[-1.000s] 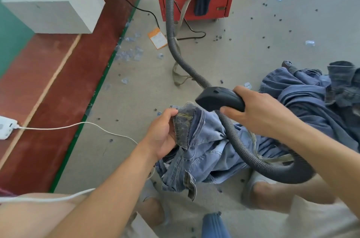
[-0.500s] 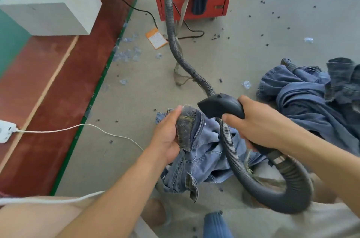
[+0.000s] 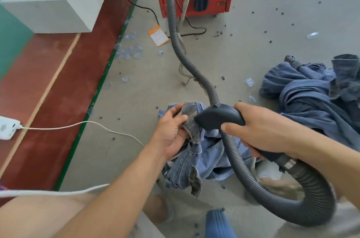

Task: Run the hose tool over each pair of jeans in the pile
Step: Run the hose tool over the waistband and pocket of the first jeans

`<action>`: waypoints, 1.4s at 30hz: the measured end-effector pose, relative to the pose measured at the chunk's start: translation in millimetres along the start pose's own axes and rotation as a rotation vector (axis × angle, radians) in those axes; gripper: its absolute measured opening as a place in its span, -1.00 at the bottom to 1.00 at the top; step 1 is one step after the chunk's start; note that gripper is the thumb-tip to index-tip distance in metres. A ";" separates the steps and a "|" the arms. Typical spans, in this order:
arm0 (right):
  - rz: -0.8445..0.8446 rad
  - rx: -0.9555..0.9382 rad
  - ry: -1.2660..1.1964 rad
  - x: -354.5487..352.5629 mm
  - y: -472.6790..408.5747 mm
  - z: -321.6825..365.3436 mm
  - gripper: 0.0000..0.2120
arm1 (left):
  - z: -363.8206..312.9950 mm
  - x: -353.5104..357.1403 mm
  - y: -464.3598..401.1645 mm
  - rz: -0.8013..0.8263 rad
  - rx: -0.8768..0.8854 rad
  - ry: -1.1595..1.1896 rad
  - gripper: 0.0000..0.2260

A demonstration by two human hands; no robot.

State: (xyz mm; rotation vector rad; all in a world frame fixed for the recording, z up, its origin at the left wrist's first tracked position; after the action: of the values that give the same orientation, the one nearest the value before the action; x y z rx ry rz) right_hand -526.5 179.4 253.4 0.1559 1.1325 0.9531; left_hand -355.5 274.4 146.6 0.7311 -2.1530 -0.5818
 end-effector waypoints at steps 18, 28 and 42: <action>-0.072 0.022 0.008 2.7 -6.6 3.2 -0.73 | 3.3 12.7 5.5 0.099 -0.075 0.025 -0.56; -0.028 0.024 -0.120 -18.3 -6.9 -6.7 -0.77 | -0.9 13.3 6.9 0.121 -0.055 -0.051 -0.46; -0.029 -0.227 0.215 -34.7 -18.9 -20.3 -0.76 | 3.4 -1.1 5.2 -0.031 -0.167 -0.127 -0.31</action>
State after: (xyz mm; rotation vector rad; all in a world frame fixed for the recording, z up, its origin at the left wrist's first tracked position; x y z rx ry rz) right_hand -535.7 136.1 257.9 -0.1499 1.2094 1.0834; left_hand -359.2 279.5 147.1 0.6516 -2.1801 -0.8335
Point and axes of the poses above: each hand's wrist, its own y-axis away from the middle knuckle, its own x-axis out of the palm, z = x × y, the point moved 7 cm from there along -y, towards the middle knuckle, and after that the axes turned 2 degrees about x, right-handed, at the moved point
